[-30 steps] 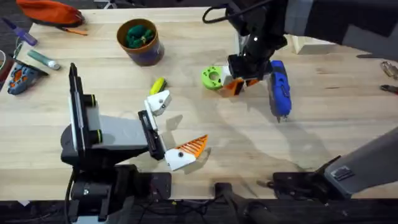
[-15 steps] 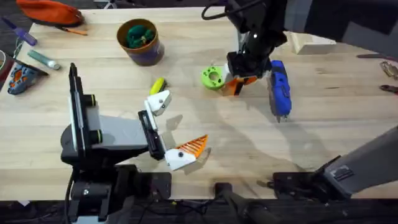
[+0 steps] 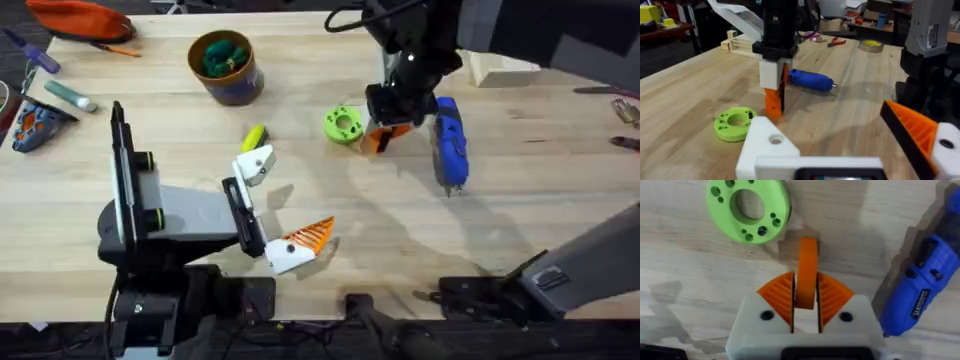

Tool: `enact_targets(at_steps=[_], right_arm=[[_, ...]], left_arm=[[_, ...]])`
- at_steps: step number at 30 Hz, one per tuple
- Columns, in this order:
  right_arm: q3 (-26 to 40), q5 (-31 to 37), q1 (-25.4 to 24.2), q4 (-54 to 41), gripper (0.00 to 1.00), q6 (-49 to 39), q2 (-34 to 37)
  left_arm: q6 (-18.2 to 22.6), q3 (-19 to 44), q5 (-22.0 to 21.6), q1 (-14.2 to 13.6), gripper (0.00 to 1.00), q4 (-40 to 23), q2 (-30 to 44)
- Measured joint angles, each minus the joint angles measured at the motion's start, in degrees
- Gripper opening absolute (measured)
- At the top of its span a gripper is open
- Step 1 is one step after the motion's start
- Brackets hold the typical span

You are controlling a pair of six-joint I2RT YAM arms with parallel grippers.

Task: Pick up the gripper from the table and insert it into the empty holder that is missing its gripper. Then pick up a screw, insert it into the mounting hole, and use the screwdriver to tighten it. Finally, clean up the table by picking up the vegetable and placing it into the bucket.

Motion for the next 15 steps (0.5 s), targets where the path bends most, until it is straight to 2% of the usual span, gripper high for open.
enact_targets(at_steps=[9, 15], right_arm=[[0.0, 0.0, 0.1, -0.7, 0.18, 0.0, 0.0], [0.0, 0.0, 0.1, -1.1, 0.019, 0.0, 0.0]], left_arm=[[0.0, 0.0, 0.0, 0.0, 0.986, 0.0, 0.0], [0.0, 0.0, 0.0, 0.0, 0.986, 0.0, 0.0]])
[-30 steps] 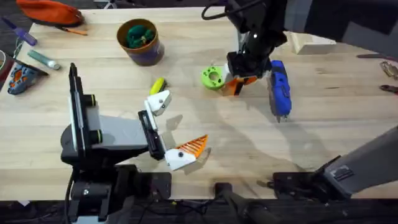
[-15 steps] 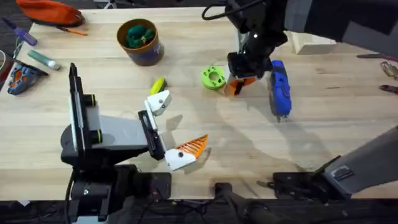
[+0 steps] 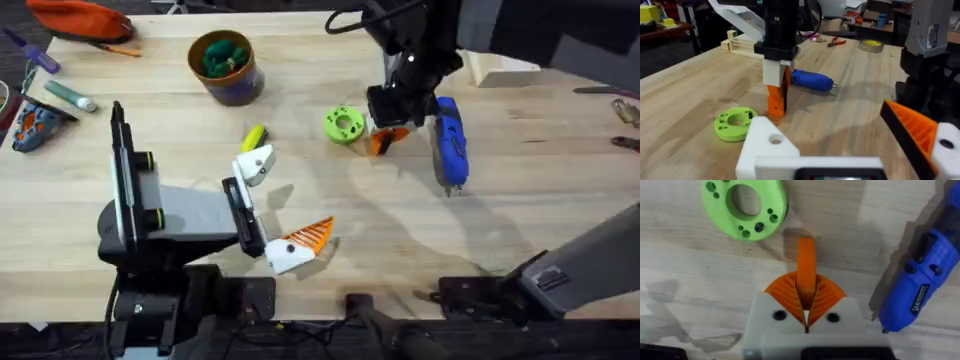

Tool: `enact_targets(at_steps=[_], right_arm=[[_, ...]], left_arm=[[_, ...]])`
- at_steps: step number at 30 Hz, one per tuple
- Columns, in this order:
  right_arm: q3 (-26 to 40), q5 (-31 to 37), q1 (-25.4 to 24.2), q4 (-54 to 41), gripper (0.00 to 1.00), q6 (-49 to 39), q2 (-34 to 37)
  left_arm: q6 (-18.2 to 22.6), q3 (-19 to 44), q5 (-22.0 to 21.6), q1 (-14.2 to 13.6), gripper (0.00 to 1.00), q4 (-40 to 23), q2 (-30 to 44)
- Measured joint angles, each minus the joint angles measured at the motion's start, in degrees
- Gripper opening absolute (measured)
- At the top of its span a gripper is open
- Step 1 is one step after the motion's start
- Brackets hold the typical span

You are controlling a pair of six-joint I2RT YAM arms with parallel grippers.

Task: Pick up the gripper from the table and insert it into the empty holder that is missing its gripper. Then pick up a screw, insert it into the mounting hole, and use the screwdriver to tighten it. Finally, clean up the table by picking up the vegetable and placing it into the bucket.

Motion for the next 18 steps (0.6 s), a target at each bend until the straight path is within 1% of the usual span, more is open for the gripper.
enact_targets(at_steps=[18], right_arm=[[0.0, 0.0, 0.0, -0.5, 0.016, 0.0, -0.3]], left_arm=[[0.0, 0.0, 0.0, 0.0, 0.986, 0.0, 0.0]])
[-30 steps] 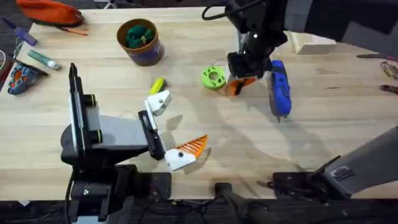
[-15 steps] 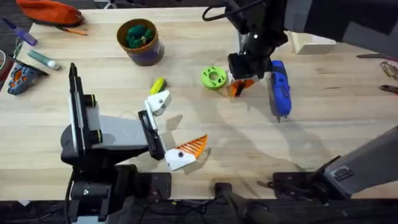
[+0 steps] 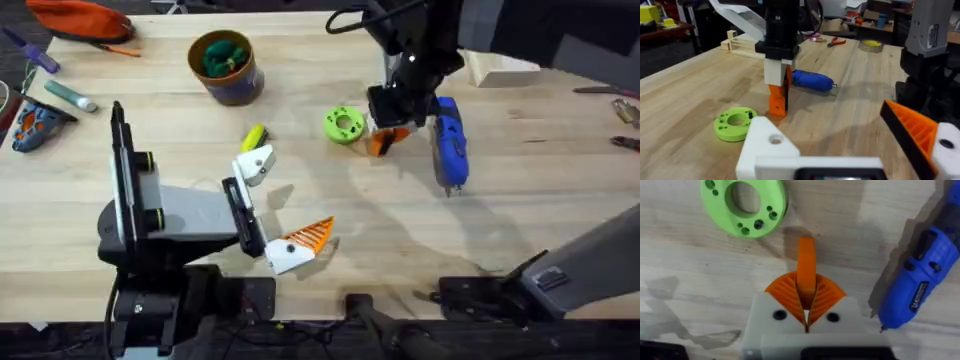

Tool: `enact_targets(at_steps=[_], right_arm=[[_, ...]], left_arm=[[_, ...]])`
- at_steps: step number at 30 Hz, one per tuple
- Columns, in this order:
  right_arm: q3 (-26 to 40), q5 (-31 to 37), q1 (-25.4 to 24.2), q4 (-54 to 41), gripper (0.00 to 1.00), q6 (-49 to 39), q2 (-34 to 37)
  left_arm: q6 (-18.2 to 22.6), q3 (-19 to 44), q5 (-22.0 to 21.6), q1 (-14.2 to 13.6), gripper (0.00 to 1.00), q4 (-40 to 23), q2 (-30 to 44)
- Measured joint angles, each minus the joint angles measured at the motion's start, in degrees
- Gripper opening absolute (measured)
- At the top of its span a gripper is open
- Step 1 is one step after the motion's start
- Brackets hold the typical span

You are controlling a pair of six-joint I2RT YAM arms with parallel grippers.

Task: Pick up the gripper from the table and insert it into the empty holder that is missing its gripper. Then pick up a screw, insert it into the mounting hole, and use the screwdriver to tighten it. Finally, clean up the table by picking up the vegetable and placing it into the bucket.

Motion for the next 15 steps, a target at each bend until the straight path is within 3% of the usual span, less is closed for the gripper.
enact_targets(at_steps=[8, 15], right_arm=[[0.0, -0.7, 0.8, -1.4, 0.016, 0.1, -10.2], [-4.4, -7.9, 1.7, 5.4, 0.016, 0.3, -20.5]], left_arm=[[0.0, 0.0, 0.0, 0.0, 0.986, 0.0, 0.0], [0.0, 0.0, 0.0, 0.0, 0.986, 0.0, 0.0]])
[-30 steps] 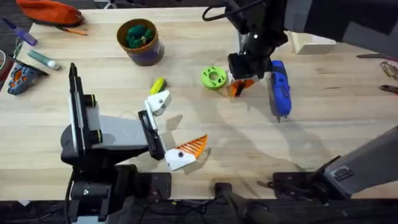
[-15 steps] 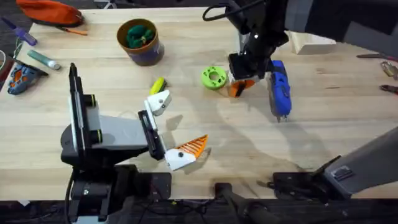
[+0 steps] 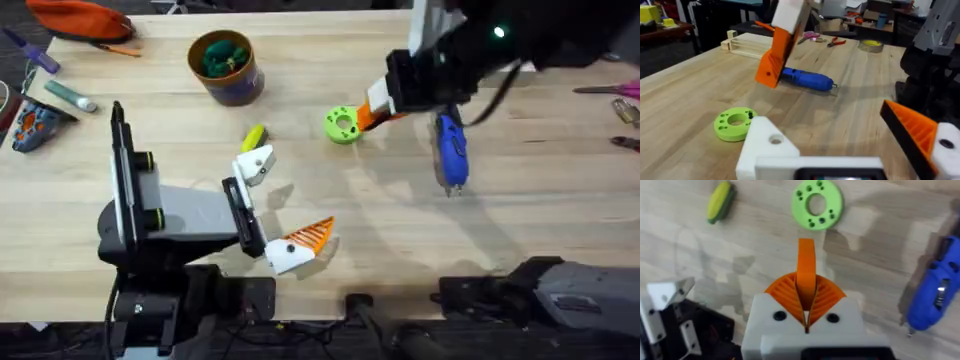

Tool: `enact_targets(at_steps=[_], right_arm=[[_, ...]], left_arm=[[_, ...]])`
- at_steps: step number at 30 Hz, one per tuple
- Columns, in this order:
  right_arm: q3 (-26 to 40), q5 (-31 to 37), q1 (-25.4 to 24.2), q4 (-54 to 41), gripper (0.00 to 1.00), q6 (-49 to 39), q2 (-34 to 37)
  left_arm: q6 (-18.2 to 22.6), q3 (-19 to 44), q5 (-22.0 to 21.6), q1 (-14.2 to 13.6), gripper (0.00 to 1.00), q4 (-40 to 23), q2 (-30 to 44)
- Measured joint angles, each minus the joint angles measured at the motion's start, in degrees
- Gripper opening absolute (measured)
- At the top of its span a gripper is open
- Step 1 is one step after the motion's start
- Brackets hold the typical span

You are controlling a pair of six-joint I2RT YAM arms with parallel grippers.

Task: Pick up the gripper from the table and insert it into the empty holder that is missing its gripper. Then pick up a screw, insert it into the mounting hole, and use the screwdriver to tighten it. Finally, clean up the table by picking up the vegetable and placing it into the bucket.

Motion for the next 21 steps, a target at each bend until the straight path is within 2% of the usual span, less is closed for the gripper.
enact_targets(at_steps=[5, 10, 12, 13, 21], right_arm=[[-9.6, -7.4, -0.3, 6.8, 0.016, 0.2, -6.3], [-18.3, -18.4, -2.4, 15.9, 0.016, 0.2, -11.0], [-21.5, -23.7, -4.2, 19.7, 0.016, 0.3, -12.1], [-25.3, -31.9, -7.7, 24.8, 0.016, 0.5, -12.7], [-30.6, -48.3, -16.0, 32.4, 0.016, 1.1, -12.4]], left_arm=[[0.0, 0.0, 0.0, 0.0, 0.987, 0.0, 0.0], [0.0, 0.0, 0.0, 0.0, 0.986, 0.0, 0.0], [0.0, 0.0, 0.0, 0.0, 0.986, 0.0, 0.0], [0.0, 0.0, 0.0, 0.0, 0.985, 0.0, 0.0], [0.0, 0.0, 0.0, 0.0, 0.987, 0.0, 0.0]])
